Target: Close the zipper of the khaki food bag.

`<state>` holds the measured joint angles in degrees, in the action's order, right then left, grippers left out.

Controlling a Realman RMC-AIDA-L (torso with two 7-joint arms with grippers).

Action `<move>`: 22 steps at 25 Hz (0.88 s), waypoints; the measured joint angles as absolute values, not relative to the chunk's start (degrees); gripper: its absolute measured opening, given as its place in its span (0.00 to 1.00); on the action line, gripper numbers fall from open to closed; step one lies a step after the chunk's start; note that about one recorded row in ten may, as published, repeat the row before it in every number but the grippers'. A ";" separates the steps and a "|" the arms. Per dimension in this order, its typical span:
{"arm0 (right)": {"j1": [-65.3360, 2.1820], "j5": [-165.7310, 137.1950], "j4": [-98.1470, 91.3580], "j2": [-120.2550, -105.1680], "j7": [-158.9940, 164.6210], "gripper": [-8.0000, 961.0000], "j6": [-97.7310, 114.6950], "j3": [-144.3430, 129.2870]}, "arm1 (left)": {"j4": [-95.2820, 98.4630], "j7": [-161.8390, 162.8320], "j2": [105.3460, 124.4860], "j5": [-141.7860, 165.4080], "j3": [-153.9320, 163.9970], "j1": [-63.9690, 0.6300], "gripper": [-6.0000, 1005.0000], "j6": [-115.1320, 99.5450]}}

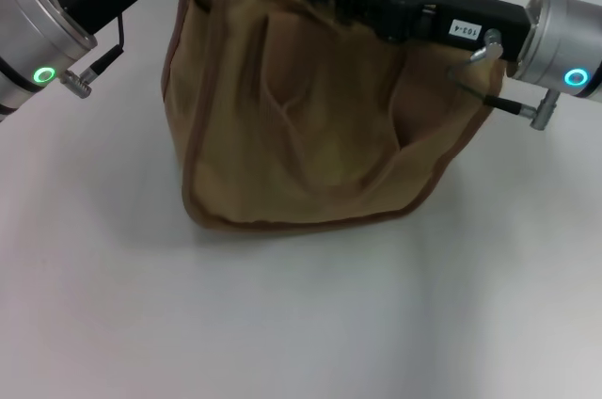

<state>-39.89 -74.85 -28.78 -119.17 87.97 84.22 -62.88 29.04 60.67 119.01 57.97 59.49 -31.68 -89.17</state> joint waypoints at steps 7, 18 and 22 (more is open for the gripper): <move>-40.62 -74.50 -28.83 -119.12 85.86 0.02 84.18 -63.47 | 29.00 60.66 119.02 57.87 60.06 -31.68 0.15 -89.20; -42.07 -74.53 -28.81 -119.32 84.98 0.07 83.54 -64.27 | 29.00 60.91 119.16 57.76 61.52 -32.20 0.15 -89.23; -42.10 -74.48 -28.49 -119.34 85.10 0.10 83.44 -64.15 | 29.00 60.91 119.18 57.76 61.53 -32.23 0.15 -89.22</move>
